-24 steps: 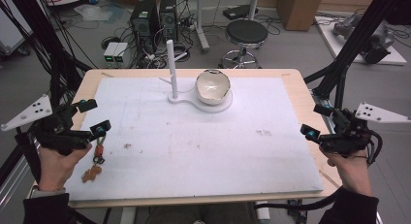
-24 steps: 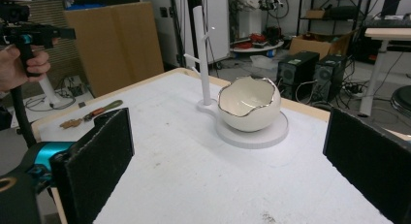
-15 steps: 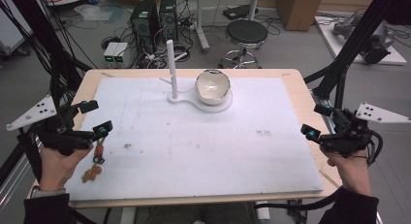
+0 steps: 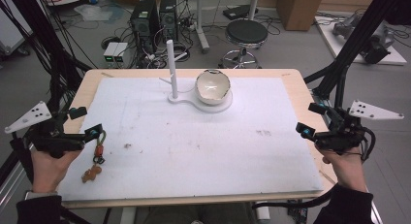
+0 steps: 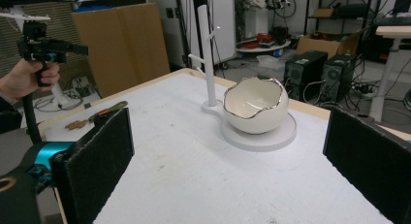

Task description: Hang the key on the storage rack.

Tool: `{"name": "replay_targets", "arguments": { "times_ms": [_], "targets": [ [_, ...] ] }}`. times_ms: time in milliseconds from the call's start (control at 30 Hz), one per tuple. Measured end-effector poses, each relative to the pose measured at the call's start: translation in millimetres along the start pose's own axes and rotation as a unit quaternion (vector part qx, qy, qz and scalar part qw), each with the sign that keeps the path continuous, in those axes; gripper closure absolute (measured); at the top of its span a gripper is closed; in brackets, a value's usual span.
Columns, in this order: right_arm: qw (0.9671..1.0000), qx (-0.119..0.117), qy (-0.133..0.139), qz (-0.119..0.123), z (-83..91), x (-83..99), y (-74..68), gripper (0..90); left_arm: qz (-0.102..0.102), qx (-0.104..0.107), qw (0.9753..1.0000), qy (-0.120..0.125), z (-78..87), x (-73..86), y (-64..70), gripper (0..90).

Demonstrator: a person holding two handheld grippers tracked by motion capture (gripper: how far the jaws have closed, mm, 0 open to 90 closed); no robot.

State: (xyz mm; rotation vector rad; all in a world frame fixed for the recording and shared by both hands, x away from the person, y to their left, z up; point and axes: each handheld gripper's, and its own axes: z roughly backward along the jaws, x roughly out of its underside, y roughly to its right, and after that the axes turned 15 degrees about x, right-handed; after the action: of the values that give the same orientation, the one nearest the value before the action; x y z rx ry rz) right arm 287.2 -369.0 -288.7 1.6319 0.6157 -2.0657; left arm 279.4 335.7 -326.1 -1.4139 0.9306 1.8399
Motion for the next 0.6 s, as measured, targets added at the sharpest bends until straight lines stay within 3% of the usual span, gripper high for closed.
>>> {"name": "replay_targets", "arguments": {
  "times_ms": [300, 433, 600],
  "targets": [
    [0.9999, -0.008, -0.009, 0.001, -8.8, 1.3, -3.2, 3.1, 0.039, -0.032, 0.9987, -0.01, 8.3, 20.7, -23.5, 8.7],
    [0.9998, -0.012, -0.016, 0.0, -14.1, 3.1, -4.6, 3.1, 0.045, -0.043, 0.9978, -0.022, 4.9, 27.8, -30.9, 8.7],
    [0.9994, -0.018, -0.028, 0.0, -18.9, 5.1, -6.2, 3.1, 0.057, -0.071, 0.9953, -0.033, -0.1, 40.5, -42.3, 10.1]
  ]
}}
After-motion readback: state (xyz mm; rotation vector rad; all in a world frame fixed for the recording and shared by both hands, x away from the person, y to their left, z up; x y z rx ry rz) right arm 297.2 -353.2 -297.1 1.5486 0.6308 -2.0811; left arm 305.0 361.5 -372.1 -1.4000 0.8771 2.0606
